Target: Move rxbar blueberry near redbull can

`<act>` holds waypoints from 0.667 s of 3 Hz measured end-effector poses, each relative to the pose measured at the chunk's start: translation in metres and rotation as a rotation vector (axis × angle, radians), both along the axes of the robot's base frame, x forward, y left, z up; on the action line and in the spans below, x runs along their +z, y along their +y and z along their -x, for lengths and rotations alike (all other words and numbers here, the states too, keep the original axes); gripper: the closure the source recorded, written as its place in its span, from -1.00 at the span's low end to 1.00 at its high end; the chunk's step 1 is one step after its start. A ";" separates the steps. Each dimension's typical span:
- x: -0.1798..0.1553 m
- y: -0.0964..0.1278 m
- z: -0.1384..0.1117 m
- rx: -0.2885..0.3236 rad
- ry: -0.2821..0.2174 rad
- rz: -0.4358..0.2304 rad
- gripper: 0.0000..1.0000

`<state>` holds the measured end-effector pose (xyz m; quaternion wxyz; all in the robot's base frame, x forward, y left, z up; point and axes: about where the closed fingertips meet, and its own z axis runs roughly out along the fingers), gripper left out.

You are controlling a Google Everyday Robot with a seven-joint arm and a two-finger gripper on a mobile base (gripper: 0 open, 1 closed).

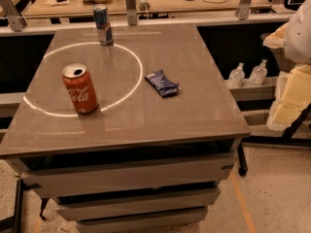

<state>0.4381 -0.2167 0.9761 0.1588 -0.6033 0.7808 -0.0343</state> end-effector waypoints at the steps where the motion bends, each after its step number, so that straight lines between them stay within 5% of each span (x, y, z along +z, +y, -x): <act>1: 0.000 0.000 0.000 0.000 0.000 0.000 -1.00; 2: 0.007 0.010 -0.009 0.015 -0.024 -0.075 -1.00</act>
Offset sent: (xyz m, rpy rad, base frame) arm 0.0284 0.0301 0.0193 0.2361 -0.0523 0.0468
